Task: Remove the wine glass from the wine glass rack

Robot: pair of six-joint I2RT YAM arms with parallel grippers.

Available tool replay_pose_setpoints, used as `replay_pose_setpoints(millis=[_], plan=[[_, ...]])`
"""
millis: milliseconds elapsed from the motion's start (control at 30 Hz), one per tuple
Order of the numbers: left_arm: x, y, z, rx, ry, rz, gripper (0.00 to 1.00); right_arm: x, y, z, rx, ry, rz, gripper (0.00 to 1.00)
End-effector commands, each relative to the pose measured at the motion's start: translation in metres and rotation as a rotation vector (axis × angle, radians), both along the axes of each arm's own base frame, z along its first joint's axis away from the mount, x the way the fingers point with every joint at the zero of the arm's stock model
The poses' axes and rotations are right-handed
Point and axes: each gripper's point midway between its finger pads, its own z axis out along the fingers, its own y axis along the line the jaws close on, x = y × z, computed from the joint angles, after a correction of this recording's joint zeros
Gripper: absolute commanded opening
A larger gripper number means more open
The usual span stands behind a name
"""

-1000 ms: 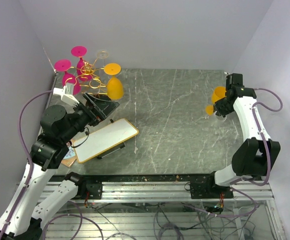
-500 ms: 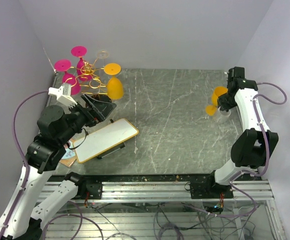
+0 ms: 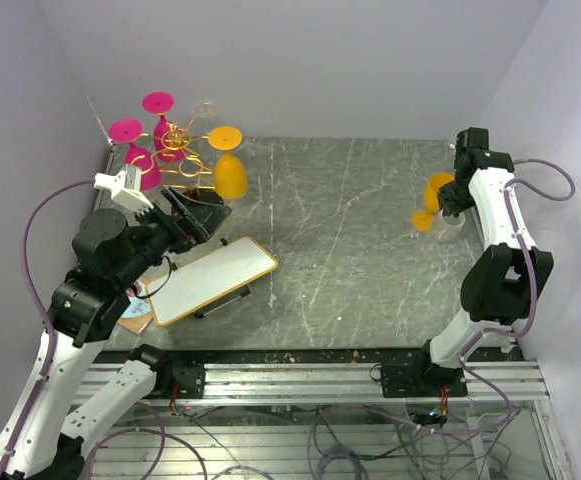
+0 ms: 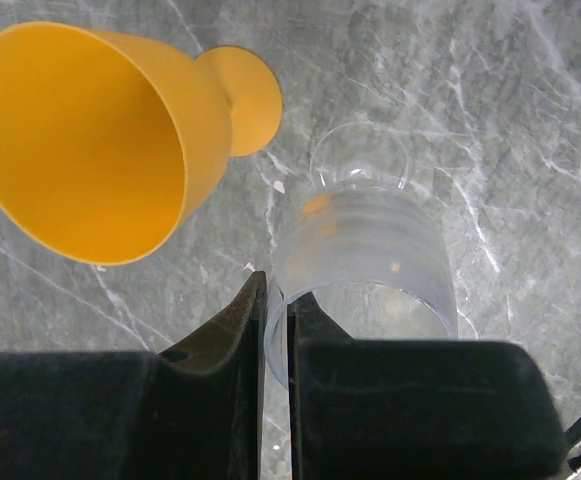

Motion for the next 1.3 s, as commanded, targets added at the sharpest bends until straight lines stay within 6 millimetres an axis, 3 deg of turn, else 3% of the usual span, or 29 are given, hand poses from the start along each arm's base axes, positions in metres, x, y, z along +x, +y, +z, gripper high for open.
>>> replay_pose_setpoints(millis=[0,333,467,733,1133,1267], plan=[[-0.001,0.003,0.014,0.006,-0.037,0.013,1.0,0.006,-0.011,0.003,-0.023,-0.007,-0.025,0.0],[0.002,-0.001,0.013,0.004,-0.021,-0.001,1.0,0.01,-0.013,-0.007,-0.027,0.005,-0.001,0.0],[0.001,-0.001,0.015,0.012,-0.018,-0.007,0.99,0.011,-0.012,-0.007,-0.02,0.007,0.013,0.07],[-0.001,0.003,0.014,0.009,-0.017,0.009,0.99,0.008,-0.015,0.01,-0.051,-0.058,0.025,0.26],[0.0,-0.003,0.016,0.006,-0.001,-0.013,1.0,-0.005,-0.012,0.032,-0.066,-0.1,0.06,0.3],[0.001,-0.005,0.014,0.003,0.015,-0.024,1.0,-0.012,-0.009,0.048,-0.072,-0.154,0.07,0.4]])
